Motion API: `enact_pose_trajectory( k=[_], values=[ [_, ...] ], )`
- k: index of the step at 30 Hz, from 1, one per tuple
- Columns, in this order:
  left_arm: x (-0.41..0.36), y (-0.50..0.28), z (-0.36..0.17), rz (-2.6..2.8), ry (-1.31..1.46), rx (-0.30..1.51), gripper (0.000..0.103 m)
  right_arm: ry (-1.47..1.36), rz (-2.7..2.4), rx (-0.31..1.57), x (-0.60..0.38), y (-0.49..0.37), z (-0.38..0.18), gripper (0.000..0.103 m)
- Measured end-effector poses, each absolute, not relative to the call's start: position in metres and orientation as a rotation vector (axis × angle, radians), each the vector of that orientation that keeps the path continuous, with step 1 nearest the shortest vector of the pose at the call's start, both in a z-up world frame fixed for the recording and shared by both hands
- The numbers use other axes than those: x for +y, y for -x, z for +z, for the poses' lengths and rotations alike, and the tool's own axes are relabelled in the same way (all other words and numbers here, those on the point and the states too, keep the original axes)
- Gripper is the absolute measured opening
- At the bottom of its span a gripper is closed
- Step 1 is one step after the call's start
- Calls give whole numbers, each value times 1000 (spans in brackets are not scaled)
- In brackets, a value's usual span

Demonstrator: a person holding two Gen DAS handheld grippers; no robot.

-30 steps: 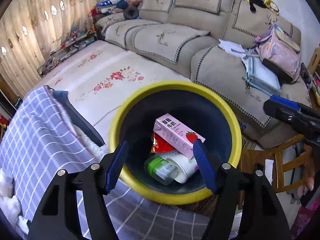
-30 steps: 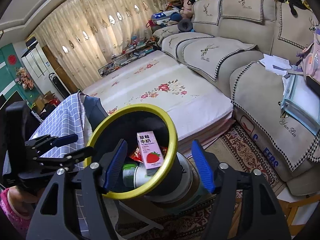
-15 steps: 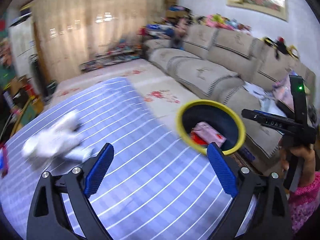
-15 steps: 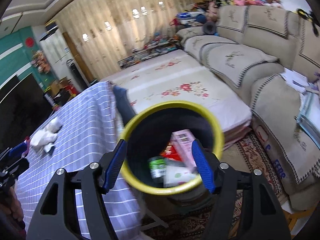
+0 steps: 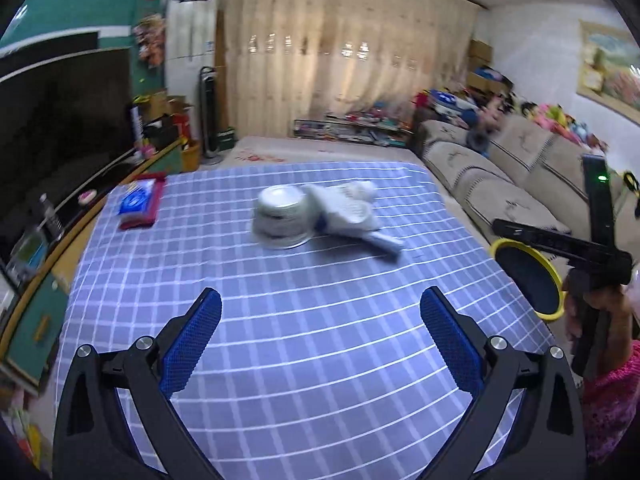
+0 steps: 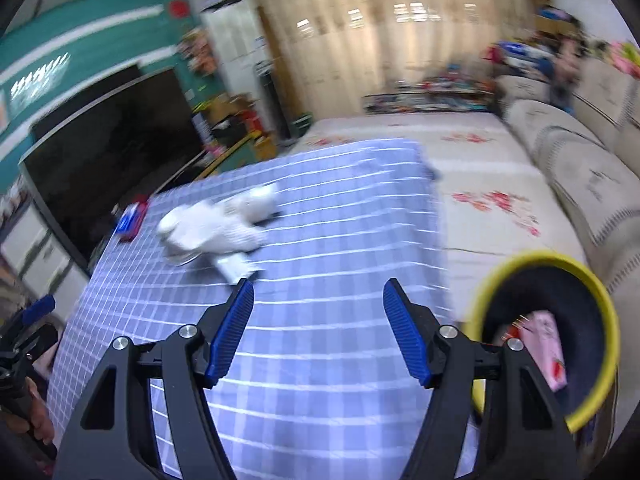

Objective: Collect trash
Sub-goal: 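Move the right gripper to the white toothpaste tube and grasp it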

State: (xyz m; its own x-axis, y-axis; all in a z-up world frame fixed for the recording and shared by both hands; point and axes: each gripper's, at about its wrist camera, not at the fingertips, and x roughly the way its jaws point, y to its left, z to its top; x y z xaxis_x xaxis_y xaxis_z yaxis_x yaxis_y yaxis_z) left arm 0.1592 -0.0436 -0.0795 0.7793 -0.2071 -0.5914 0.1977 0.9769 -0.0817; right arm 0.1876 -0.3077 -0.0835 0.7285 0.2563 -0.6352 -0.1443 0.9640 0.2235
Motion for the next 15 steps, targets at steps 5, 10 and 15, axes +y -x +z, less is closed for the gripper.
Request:
enact_pose_trajectory(
  k=[5,10,15],
  values=[
    [-20,-156,-91,-192,54,653,98,-27,335,764,-247,-225,-100,64],
    [-16,-156,-96,-191,74,653,98,51,391,822,-216,-256,-120,64],
    [-16,-161,-103,-204,85,667,98,106,398,861,-202,-273,-137,64]
  ],
)
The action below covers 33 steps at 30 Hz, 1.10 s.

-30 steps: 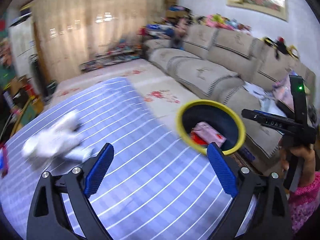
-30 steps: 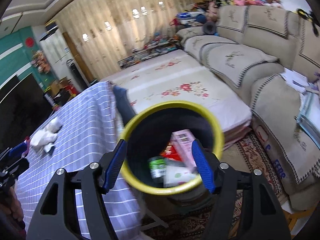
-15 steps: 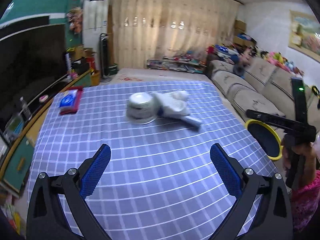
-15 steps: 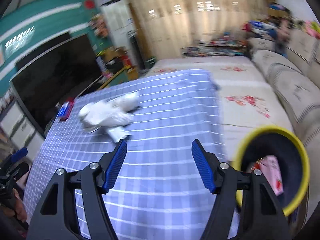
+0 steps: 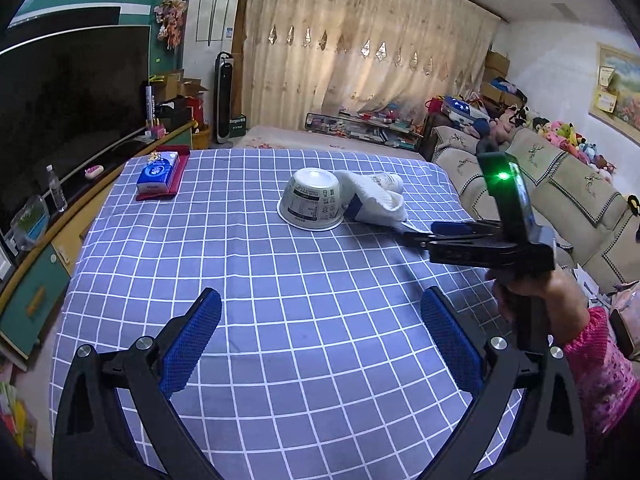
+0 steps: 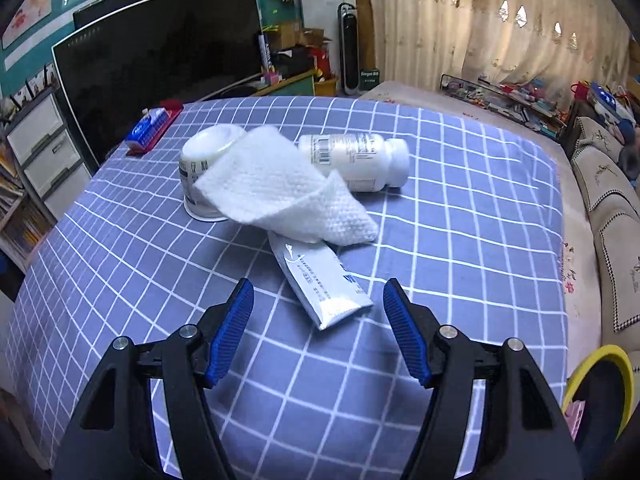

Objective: Collect trash
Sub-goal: 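Move the right gripper to the white toothpaste tube and grasp it, then carry the toothpaste tube to the bin and release it with the right gripper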

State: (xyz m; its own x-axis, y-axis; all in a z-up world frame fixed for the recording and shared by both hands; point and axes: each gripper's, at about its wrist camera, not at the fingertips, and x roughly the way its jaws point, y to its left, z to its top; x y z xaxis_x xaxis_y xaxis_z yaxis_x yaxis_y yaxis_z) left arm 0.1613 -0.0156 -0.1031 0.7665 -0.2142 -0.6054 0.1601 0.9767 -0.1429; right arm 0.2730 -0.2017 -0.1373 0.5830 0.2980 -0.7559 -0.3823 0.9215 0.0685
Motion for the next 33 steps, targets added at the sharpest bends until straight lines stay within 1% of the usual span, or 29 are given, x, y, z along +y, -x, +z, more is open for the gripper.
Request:
enact_pose_trajectory(
  k=[2,5,8,10,12,13,19,25,29,33],
  values=[
    [-14,-165,-107,-206,86,672,98,114,407,866,-198,-276,-140,64],
    [-16,-167,-111,-213,93,681,98,131,414,879,-193,-281,-144,59],
    [-17,-168,-112,-216,95,686,98,141,435,886,-187,-282,-145,48],
    [-17,-168,-113,-216,96,688,98,152,441,891,-183,-283,-146,35],
    [-17,-169,-114,-220,101,691,98,161,448,898,-180,-282,-147,32],
    [-18,-169,-115,-222,102,693,98,165,451,903,-179,-281,-147,27],
    [-18,-169,-115,-223,102,688,98,169,529,917,-165,-258,-141,23],
    [-16,-166,-113,-223,105,681,98,148,616,908,-158,-221,-129,23],
    [-12,-161,-108,-213,115,662,98,150,667,936,-157,-196,-129,23],
    [-9,-157,-104,-200,116,651,98,95,596,917,-176,-182,-123,23]
  ],
)
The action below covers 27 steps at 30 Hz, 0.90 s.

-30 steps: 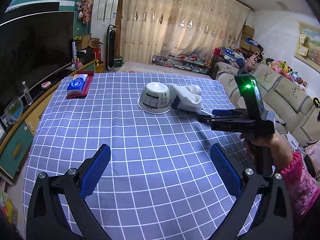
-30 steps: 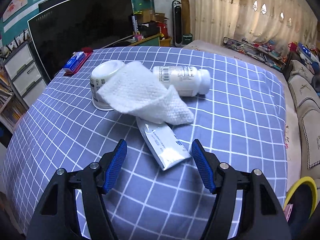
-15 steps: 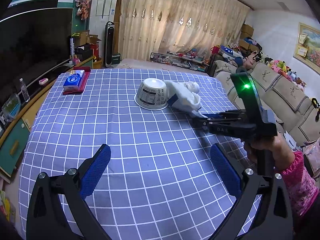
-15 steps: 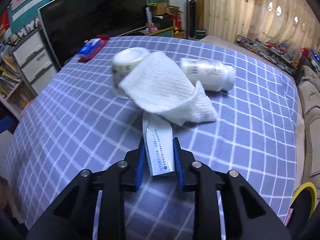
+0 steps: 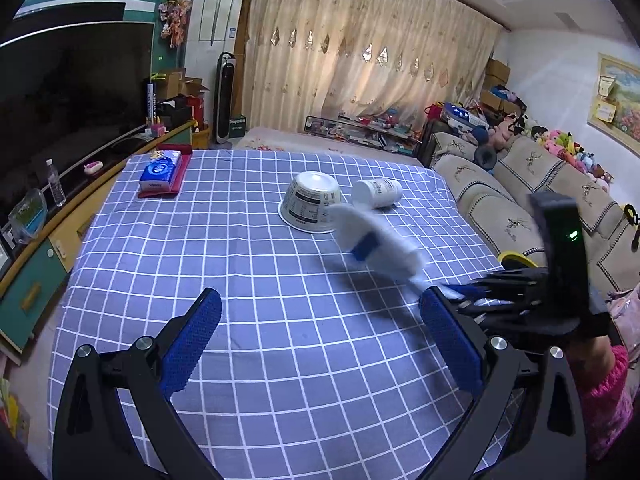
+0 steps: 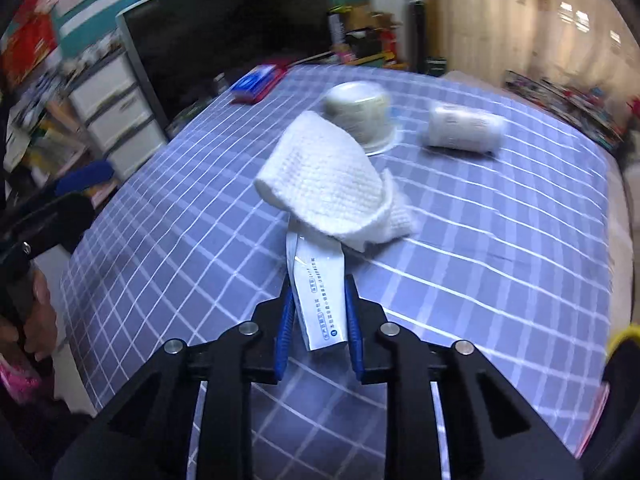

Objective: Collect trash
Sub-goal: 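Carry the toothpaste tube to the bin and release it with the right gripper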

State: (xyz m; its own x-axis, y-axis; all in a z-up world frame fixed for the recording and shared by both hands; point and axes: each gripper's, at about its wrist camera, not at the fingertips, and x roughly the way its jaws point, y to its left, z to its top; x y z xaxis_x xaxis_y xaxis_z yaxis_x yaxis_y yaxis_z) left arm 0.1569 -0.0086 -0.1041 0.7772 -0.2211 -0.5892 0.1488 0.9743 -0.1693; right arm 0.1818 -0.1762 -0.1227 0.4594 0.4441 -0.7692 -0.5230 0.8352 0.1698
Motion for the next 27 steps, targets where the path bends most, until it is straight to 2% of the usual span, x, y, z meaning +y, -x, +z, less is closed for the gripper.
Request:
enact_pose_trajectory(
  k=[6,16,27],
  values=[
    [-11,-156,-106,-205,111,664,98,141,686,944,-174,-152,-119,23],
    [-18,-152,-103,-208,94,659,98,58,618,903,-210,-139,-102,23],
    [-40,-156,-107,-246,65,683,98,-118,303,857,-334,-141,-99,24]
  ],
)
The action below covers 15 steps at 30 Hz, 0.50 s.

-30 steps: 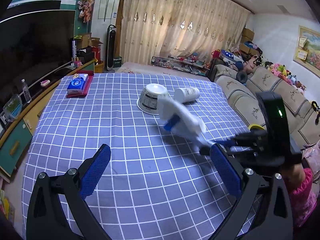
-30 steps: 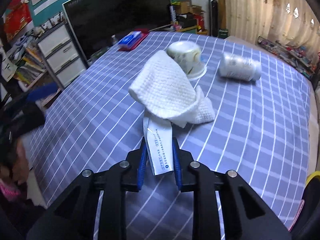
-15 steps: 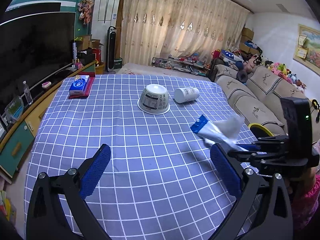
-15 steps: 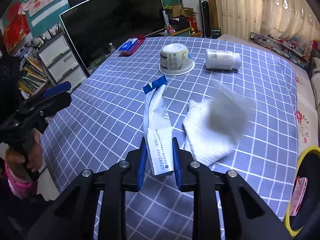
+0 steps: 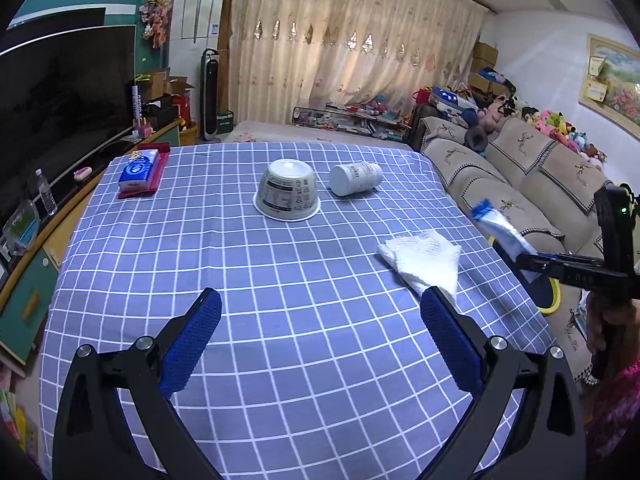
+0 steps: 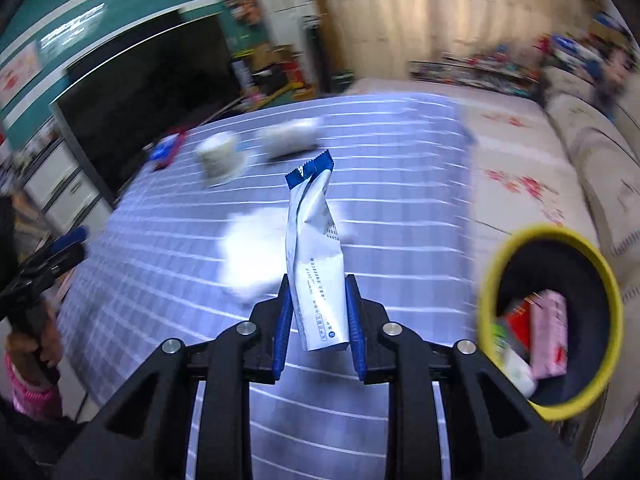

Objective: Collect trash
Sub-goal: 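Carry the toothpaste tube to the bin and release it with the right gripper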

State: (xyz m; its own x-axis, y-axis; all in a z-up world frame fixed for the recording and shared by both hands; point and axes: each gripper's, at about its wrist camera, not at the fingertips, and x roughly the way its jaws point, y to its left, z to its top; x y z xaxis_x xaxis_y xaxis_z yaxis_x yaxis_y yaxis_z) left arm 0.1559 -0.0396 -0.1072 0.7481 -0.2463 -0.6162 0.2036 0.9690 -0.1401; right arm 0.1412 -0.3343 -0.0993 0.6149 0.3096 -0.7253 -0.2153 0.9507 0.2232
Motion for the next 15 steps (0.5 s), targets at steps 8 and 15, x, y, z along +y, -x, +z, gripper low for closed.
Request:
enact_pose_trajectory(
  k=[8,15],
  values=[
    [-63,-163,-109,-278,40,697,98,-218,12,886,-432,-135,-132,25],
    [-87,-169,-108,-313,6,704,98,-262,-122,915,-482,-141,-162,33]
  ],
)
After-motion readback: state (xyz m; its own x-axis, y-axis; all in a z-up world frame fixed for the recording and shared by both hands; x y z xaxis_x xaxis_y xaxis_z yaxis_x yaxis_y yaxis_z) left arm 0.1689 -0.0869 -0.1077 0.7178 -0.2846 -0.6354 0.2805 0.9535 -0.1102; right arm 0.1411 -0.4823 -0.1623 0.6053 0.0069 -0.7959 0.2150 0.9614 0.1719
